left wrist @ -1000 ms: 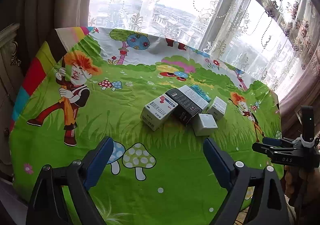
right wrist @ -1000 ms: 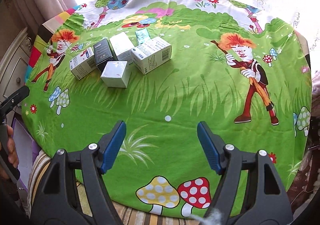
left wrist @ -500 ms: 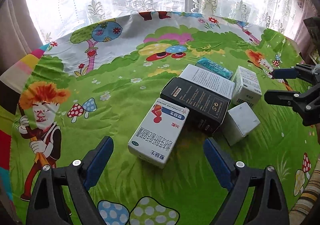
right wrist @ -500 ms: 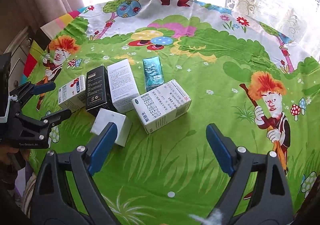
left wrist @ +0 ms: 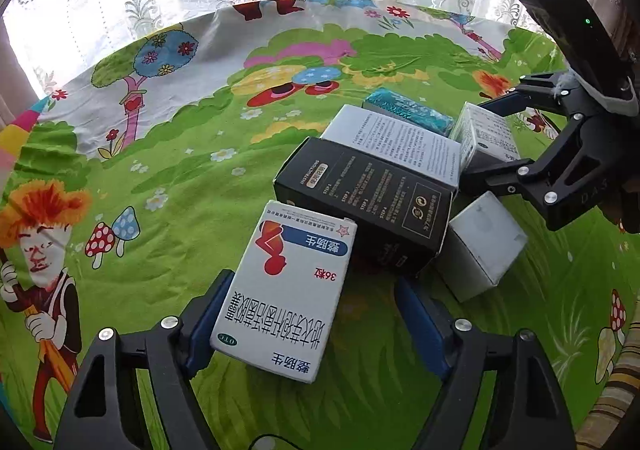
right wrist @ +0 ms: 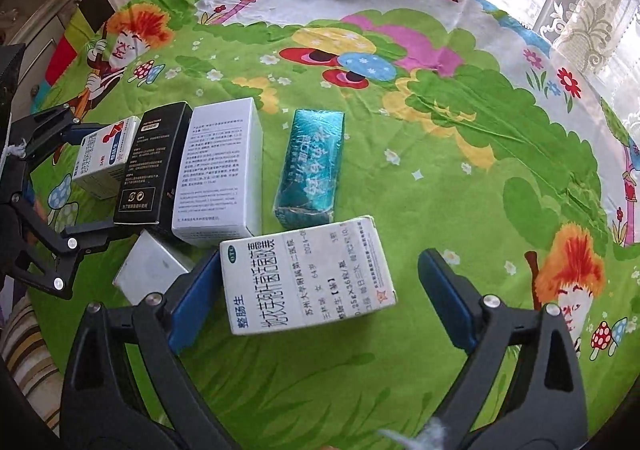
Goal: Organize rigid objects
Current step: 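Grasp the white red-heart medicine box with the left gripper while the right grasps a small white box, then carry the medicine box with the left gripper while the right carries the small white box toward the purple box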
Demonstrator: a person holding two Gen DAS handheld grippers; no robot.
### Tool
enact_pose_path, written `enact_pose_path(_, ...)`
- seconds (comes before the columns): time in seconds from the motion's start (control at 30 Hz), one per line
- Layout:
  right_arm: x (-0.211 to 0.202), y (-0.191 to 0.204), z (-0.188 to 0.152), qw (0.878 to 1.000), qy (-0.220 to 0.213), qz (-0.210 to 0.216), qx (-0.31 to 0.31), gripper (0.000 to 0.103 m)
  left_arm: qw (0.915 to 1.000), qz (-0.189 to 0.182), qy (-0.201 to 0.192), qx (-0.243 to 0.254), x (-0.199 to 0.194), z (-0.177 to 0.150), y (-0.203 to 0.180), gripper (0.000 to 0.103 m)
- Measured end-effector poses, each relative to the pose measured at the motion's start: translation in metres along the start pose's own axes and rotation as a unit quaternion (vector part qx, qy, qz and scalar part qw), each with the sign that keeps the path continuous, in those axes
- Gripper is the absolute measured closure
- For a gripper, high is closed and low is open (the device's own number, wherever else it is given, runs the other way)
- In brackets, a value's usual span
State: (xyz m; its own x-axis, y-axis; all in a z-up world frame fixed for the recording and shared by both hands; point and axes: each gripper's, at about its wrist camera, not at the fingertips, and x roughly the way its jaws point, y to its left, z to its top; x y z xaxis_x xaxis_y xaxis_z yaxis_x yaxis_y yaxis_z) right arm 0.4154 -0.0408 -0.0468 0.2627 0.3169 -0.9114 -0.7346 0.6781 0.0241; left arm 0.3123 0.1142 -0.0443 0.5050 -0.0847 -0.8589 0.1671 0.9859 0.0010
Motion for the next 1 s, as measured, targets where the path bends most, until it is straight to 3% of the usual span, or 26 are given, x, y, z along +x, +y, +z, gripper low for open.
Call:
enact_pose_path(0.03, 0.005, -0.002, -0.001, 1.000, 0.005, 0.005, 0.006, 0.006, 1.0000, -0.005, 0.004, -0.001, 0.002, -0.001, -0.001, 0.040)
enact_pose_path(0.1, 0.010, -0.002, -0.003, 1.000, 0.006, 0.004, 0.009, 0.006, 0.9999, -0.009, 0.002, -0.007, 0.002, -0.001, -0.002, 0.046)
enact_pose_path(0.17, 0.009, 0.000, -0.005, 1.000, -0.004, -0.005, 0.003, 0.009, 0.9999, -0.012, 0.000, -0.011, 0.000, -0.001, -0.002, 0.060)
enact_pose_path(0.3, 0.000, -0.004, -0.010, 1.000, -0.008, -0.012, 0.020, 0.029, 0.9994, -0.016, 0.000, -0.029, -0.003, -0.005, -0.001, 0.061)
enact_pose_path(0.77, -0.029, 0.010, -0.073, 0.997, -0.013, -0.036, 0.072, 0.029, 0.9962, -0.045, 0.001, -0.075, -0.034, -0.044, -0.022, 0.061)
enact_pose_path(1.0, -0.049, 0.036, -0.109, 0.994, -0.017, -0.061, 0.093, 0.029, 0.9916, -0.059, -0.023, -0.112, -0.070, -0.071, -0.026, 0.061)
